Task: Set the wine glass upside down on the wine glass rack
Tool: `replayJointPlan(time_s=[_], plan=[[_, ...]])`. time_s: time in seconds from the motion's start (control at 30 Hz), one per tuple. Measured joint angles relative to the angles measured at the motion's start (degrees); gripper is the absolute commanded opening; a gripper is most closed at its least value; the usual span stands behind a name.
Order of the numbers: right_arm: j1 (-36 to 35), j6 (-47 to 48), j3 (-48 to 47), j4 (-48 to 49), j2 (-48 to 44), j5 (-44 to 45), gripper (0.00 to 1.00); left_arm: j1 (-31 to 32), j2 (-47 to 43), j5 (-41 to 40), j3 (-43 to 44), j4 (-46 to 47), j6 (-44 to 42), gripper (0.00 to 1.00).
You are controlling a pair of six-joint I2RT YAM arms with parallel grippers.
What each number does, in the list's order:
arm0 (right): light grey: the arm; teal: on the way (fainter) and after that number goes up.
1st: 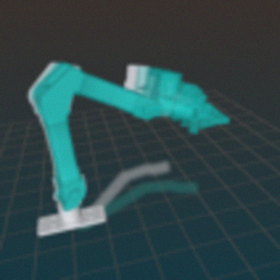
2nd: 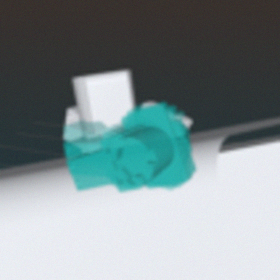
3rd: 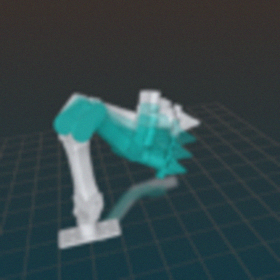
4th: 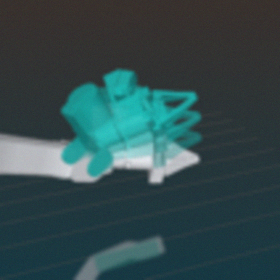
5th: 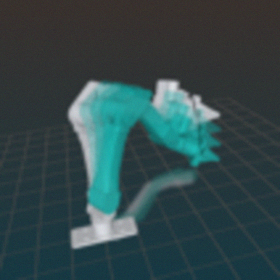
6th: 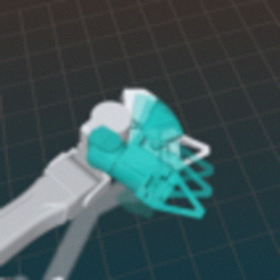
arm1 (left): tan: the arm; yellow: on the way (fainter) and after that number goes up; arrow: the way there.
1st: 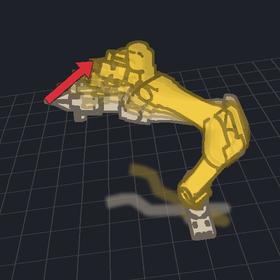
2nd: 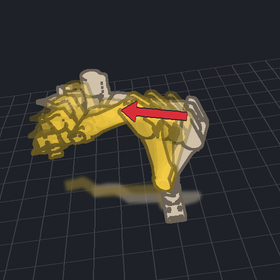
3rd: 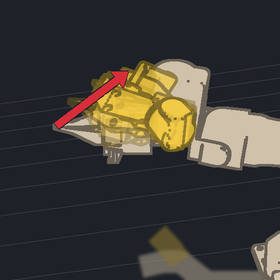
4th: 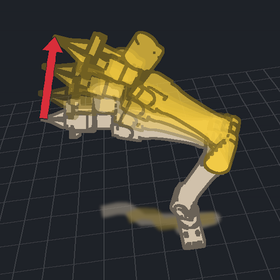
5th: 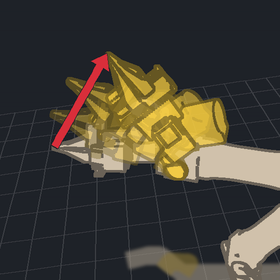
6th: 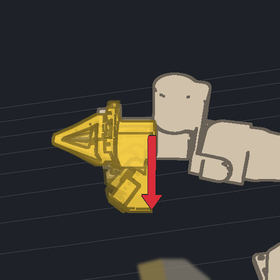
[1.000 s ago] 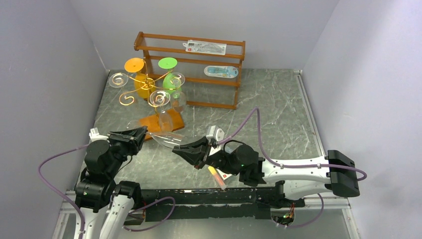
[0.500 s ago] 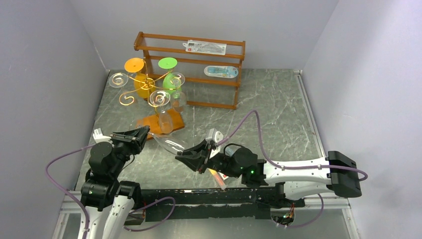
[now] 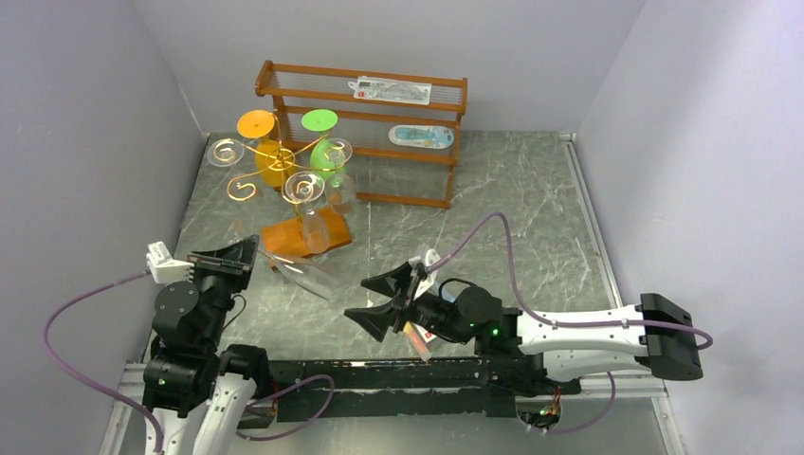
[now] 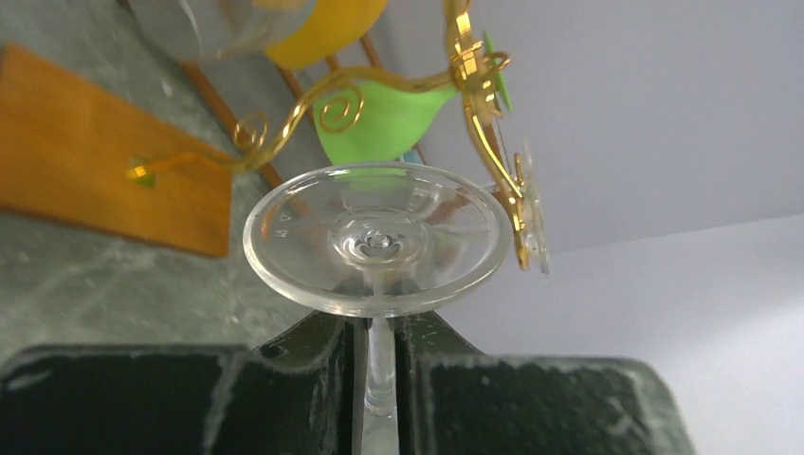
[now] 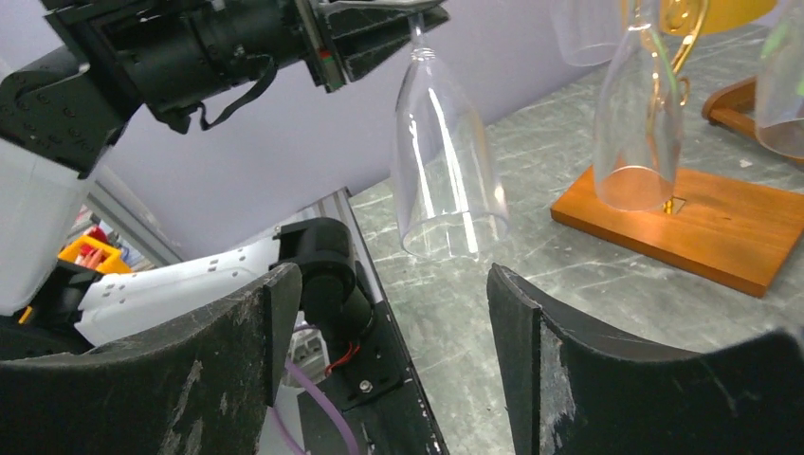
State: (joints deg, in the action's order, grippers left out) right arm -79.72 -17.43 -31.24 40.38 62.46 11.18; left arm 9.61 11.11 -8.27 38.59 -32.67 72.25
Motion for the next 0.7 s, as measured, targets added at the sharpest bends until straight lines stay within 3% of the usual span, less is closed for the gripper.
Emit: replayJointPlan(time_s=[0.17, 0.37, 0.53, 0.7], plan=[[0.0, -0.8, -2.9, -5.6, -2.1, 2.4, 0.76, 0.0, 2.3, -2.3, 5.0, 0.3, -16.7, 0.05], [0.0, 1.0, -14.9, -12.7, 3.0, 2.3, 0.76, 0.0, -0.6, 0.0, 5.6, 2.1, -34.8, 0.05], [0.0, 2.7, -22.6, -15.6, 8.0, -1.3, 0.75, 0.0, -6.0, 5.2, 5.8, 5.0, -45.5, 0.05], [0.0, 4.4, -29.2, -18.2, 14.1, -6.5, 0.73, 0.0, -5.0, 16.3, 8.3, 8.1, -52.9, 0.05]])
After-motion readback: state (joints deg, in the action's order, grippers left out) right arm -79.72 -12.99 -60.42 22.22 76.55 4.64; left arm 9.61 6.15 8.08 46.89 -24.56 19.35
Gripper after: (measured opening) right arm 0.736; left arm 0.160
